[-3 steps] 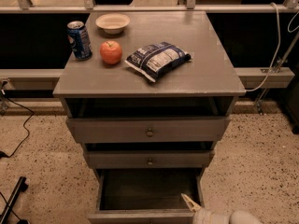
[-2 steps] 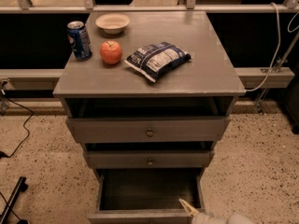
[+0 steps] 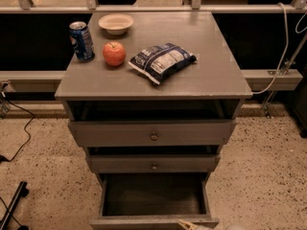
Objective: Close bottom drawer
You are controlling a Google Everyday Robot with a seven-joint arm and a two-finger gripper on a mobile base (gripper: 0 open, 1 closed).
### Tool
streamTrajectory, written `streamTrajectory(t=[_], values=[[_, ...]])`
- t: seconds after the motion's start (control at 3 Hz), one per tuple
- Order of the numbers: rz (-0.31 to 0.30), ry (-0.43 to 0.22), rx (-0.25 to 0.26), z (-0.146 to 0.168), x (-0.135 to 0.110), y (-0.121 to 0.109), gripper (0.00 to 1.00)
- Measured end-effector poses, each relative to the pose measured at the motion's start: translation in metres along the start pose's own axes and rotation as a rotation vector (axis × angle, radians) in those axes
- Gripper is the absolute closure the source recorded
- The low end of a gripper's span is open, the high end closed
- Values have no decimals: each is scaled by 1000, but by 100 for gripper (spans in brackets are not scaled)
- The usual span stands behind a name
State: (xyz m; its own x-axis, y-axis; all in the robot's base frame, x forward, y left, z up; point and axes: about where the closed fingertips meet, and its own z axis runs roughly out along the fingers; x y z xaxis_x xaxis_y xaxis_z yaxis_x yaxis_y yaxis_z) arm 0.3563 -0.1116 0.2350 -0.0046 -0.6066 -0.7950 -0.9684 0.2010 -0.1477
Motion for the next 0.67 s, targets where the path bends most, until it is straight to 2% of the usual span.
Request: streamTrajectory(t=[0.67], values=[[74,25,-34,35,26,9,71]])
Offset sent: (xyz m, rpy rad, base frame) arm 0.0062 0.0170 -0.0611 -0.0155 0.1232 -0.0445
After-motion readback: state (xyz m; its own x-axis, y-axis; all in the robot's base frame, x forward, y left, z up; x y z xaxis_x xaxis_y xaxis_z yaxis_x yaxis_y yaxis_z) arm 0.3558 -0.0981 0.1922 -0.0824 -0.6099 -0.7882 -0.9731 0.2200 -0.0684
